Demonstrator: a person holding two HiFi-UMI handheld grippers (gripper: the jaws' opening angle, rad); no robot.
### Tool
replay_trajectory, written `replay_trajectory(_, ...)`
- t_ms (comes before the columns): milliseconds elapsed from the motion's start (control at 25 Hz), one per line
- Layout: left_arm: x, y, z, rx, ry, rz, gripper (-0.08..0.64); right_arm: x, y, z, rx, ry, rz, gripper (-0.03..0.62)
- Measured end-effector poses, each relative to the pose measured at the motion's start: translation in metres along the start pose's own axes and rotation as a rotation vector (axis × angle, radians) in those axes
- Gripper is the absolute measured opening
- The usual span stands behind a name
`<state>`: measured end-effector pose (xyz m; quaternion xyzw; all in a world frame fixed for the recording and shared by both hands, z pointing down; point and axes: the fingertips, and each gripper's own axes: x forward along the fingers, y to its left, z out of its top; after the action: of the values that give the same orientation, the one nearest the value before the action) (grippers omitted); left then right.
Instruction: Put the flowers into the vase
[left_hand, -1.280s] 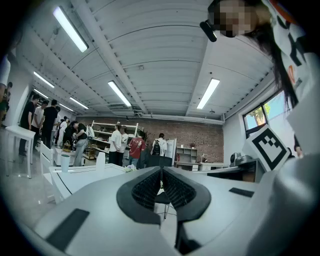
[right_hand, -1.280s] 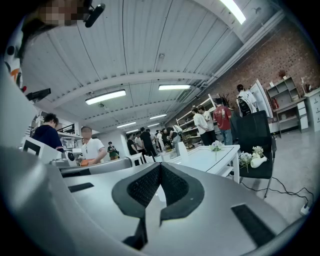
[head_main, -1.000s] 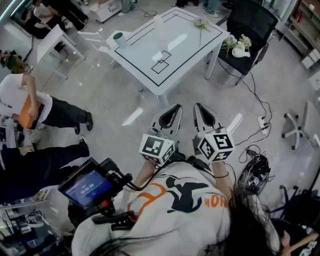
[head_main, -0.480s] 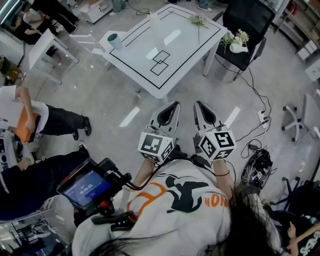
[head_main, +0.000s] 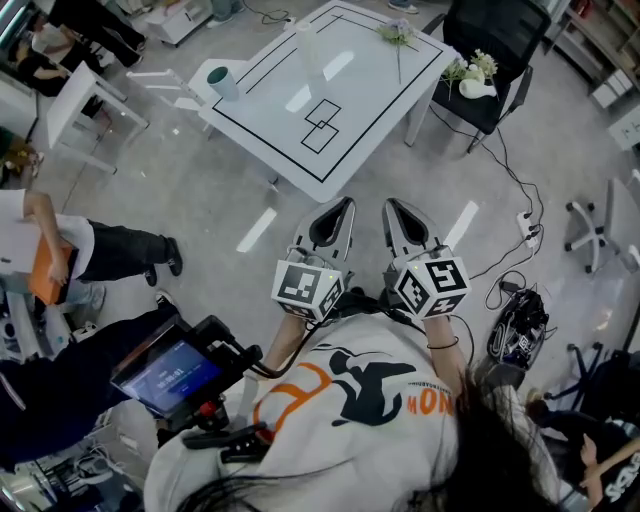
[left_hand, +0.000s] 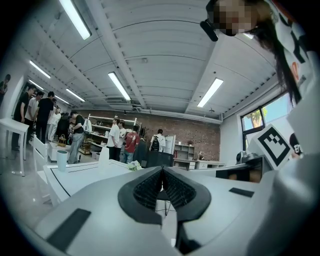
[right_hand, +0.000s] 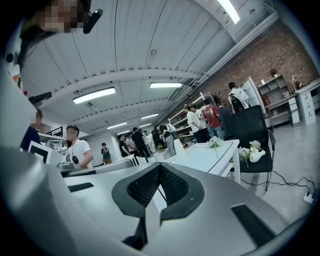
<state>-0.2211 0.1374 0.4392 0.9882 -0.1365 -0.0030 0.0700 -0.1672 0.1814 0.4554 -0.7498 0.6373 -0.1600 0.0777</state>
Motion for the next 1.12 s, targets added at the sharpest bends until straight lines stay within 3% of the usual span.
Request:
replay_trajectory(200, 0.021, 0.004, -0.001, -0.017, 0.008, -0.009, 0.011, 0.015, -0.015, 0.004, 0.055, 0.000, 0.004, 0.012)
replay_trajectory(400, 0.054, 0.011, 0.000, -0.019, 0.011, -0.007, 0.011, 0.034, -0.038, 0.012, 0.046, 0.013, 0.004, 0.012)
replay_trajectory(1120, 0.228, 0.019, 0.002, -0.060, 0.038, 0.114, 0.011, 0.117, -0.185, 0.074, 0.007, 0.106, 0.097, 0.012)
